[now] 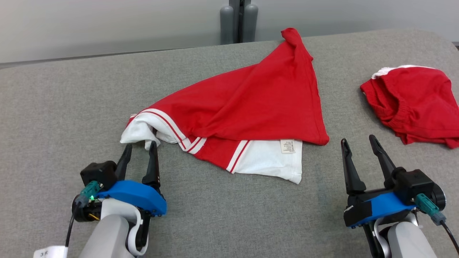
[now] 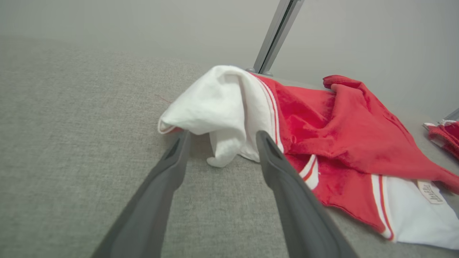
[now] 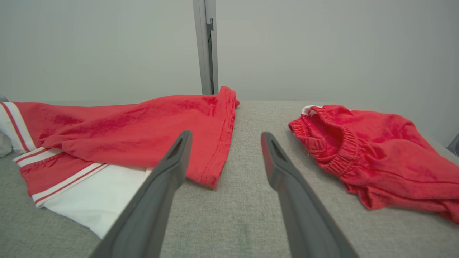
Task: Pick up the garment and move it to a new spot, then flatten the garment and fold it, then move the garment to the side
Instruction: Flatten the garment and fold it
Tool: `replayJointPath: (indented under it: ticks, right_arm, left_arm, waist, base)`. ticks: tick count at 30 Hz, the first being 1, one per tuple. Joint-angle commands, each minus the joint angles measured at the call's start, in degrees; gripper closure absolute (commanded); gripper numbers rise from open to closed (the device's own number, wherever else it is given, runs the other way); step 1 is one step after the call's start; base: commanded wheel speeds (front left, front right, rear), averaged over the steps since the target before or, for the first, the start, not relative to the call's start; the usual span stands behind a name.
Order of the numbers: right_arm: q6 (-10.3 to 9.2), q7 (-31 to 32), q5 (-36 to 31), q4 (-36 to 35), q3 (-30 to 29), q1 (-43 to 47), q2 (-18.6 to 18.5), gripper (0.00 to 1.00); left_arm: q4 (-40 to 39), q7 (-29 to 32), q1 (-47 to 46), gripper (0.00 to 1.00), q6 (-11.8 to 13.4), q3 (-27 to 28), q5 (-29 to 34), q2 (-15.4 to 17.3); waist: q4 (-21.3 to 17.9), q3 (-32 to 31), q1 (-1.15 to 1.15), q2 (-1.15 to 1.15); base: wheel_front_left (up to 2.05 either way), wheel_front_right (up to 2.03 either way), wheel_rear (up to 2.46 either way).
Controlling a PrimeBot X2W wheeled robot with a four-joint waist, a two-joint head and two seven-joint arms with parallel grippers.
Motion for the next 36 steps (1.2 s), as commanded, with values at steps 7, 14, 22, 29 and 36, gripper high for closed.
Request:
replayJointPath:
  ticks: [7, 14, 22, 29, 36]
  right_arm:
    - [0.01, -0.2, -0.3, -1.0, -0.7, -0.8, 0.0, 0.0]
    - [0.01, -0.2, 0.0, -1.7, -1.1, -1.1, 0.0, 0.0]
    - [0.01, -0.2, -0.5, -1.2, -2.3, 0.1, 0.0, 0.0]
    - [0.01, -0.2, -0.3, -0.1, -2.6, 1.1, 0.0, 0.0]
    - [0.01, -0.2, -0.2, 0.2, -3.5, 2.4, 0.0, 0.0]
  left_arm:
    - [6.3, -0.7, -6.0, 0.0, -1.0, 3.0, -4.4, -0.9]
    - [9.1, -2.9, -9.1, 1.0, -2.1, 3.2, -4.2, -0.6]
    - [1.4, -4.3, -8.9, 1.0, -2.9, 1.2, 0.3, 0.5]
    - [-13.0, -2.2, -4.1, 1.0, -2.8, -1.9, 3.8, 2.6]
    - [-28.2, 10.1, 7.8, 1.0, -1.5, -5.0, 2.7, 6.4]
  waist:
    - [-1.4, 2.4, 0.0, 0.0]
    - [-1.7, 3.0, 0.0, 0.0]
    - [0.5, 1.3, 0.0, 0.0]
    - [3.2, -1.9, 0.0, 0.0]
    - [5.0, -4.0, 0.0, 0.0]
  base:
    - [0.0, 0.0, 0.0]
    - [0.0, 0.0, 0.0]
    - [0.0, 0.0, 0.0]
    - [0.0, 0.0, 0.0]
    - [0.0, 0.0, 0.0]
